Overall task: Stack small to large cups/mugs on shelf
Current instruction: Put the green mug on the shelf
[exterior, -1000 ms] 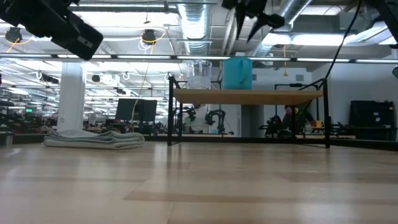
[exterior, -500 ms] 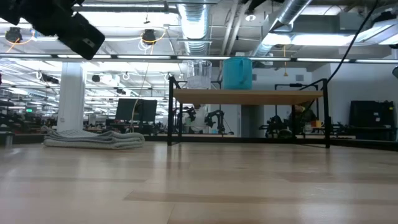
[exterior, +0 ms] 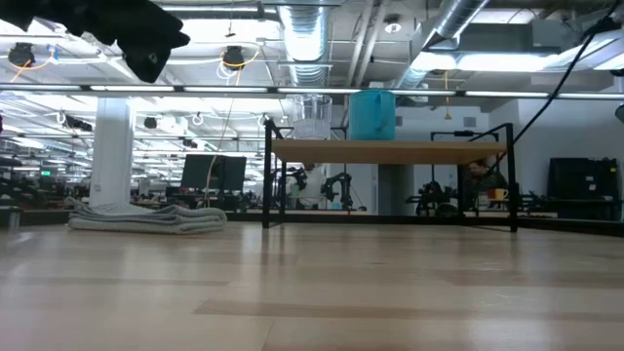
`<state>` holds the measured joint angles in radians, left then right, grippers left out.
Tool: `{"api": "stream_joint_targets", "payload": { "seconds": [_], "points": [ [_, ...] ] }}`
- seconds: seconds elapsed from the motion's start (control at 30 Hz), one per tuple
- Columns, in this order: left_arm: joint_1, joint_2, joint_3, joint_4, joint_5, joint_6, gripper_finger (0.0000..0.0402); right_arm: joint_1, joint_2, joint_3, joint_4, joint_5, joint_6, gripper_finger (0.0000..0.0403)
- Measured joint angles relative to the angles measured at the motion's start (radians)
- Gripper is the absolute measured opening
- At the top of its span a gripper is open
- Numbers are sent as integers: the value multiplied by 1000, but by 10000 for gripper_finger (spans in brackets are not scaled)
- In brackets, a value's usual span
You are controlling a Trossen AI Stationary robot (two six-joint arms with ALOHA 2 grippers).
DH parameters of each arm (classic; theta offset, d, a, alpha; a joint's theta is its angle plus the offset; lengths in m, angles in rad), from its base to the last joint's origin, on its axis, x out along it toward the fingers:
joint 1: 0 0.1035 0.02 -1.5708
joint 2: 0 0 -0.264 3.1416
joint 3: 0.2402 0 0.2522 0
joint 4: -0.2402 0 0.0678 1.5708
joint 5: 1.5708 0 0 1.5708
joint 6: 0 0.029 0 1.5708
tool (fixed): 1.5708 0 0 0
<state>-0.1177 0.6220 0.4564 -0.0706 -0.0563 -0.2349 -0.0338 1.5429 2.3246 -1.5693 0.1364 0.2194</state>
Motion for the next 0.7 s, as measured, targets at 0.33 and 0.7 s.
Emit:
{"api": "stream_joint_targets", "payload": {
  "seconds": [0.33, 0.7],
  "points": [
    [0, 0, 0, 1, -50, -42, 85, 136, -223, -455, -2, 33, 94, 155],
    [0, 0, 0, 1, -65, -43, 85, 437, -357, -940, 168, -72, 130, 151]
  ]
}}
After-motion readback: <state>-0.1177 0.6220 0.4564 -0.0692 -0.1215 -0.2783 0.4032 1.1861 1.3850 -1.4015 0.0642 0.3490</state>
